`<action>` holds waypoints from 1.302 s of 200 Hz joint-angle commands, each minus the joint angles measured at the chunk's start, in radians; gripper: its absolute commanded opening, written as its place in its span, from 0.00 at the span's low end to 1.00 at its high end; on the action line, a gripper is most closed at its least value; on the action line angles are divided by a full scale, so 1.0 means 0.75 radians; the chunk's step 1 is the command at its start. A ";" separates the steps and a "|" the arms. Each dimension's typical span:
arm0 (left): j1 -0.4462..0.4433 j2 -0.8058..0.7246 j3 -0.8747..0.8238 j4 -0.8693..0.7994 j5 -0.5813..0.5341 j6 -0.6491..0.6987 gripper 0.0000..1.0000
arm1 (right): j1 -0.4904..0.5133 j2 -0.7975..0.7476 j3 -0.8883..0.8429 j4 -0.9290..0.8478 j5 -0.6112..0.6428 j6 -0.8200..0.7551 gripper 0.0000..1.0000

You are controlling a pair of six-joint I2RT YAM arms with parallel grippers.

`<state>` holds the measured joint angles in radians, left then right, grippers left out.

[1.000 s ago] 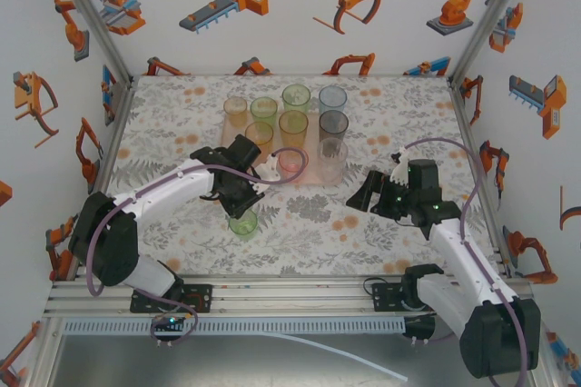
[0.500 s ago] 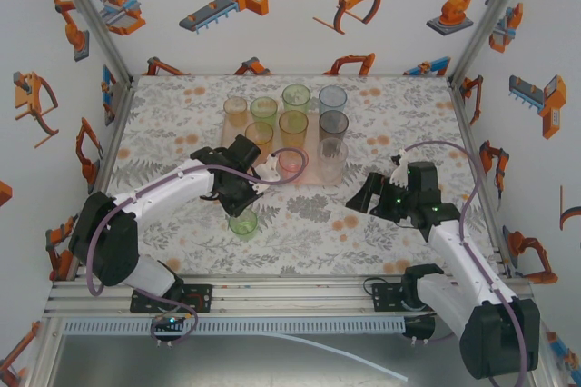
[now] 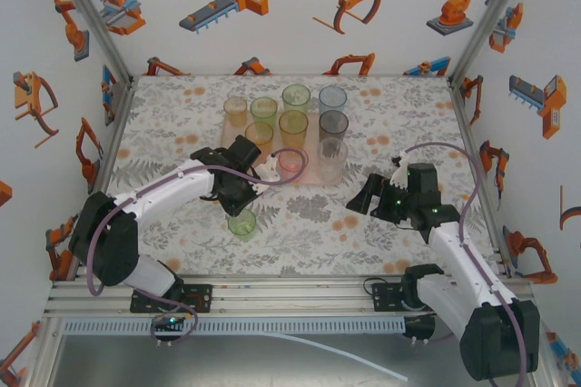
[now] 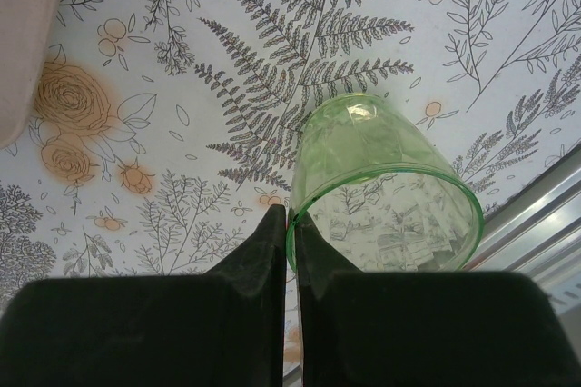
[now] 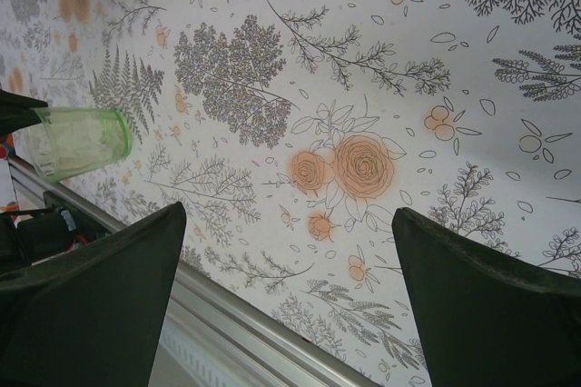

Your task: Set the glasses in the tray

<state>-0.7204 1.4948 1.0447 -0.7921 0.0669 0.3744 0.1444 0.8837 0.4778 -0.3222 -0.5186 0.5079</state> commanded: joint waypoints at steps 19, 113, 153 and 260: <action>-0.007 -0.012 -0.003 -0.009 -0.011 -0.011 0.07 | -0.002 -0.022 -0.017 0.035 0.019 0.014 0.85; 0.022 -0.036 0.017 -0.035 -0.025 0.008 0.02 | -0.002 -0.007 -0.015 0.037 0.027 0.014 0.85; 0.089 -0.067 0.045 -0.071 0.009 0.024 0.02 | -0.002 0.003 -0.011 0.037 0.027 0.009 0.85; 0.239 -0.138 0.063 -0.111 0.049 0.028 0.02 | -0.002 0.052 0.026 0.048 0.017 0.003 0.85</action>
<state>-0.5659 1.4231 1.0664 -0.8429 0.0769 0.3851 0.1444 0.9207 0.4778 -0.3042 -0.5076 0.5083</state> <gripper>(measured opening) 0.118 0.850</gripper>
